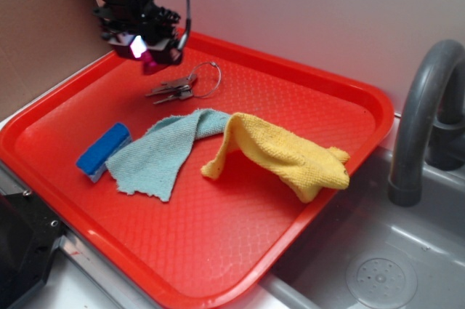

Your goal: Grab the red paper.

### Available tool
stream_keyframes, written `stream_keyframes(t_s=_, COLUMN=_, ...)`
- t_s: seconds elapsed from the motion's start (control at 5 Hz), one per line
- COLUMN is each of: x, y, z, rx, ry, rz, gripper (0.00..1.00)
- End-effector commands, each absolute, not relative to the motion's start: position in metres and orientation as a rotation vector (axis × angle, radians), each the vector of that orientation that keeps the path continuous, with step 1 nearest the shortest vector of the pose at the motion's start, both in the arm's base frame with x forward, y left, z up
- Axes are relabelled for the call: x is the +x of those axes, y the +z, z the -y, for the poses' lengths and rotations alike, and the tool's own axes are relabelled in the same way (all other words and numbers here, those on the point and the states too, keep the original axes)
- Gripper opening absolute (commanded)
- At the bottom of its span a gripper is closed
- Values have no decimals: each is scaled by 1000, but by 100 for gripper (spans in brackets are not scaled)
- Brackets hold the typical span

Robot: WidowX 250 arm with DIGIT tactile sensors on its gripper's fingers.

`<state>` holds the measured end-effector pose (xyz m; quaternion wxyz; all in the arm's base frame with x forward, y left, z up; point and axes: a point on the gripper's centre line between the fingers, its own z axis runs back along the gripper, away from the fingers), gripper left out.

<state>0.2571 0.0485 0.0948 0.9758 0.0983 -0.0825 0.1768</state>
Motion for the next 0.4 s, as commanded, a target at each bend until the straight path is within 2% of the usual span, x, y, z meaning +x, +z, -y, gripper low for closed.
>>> stream_keyframes(t_s=0.0, x=184, y=159, z=-7, rx=178, ry=175, rz=209, gripper=0)
stream_keyframes(t_s=0.2, x=176, y=169, z=-19, rx=52, ry=140, rz=320, gripper=0)
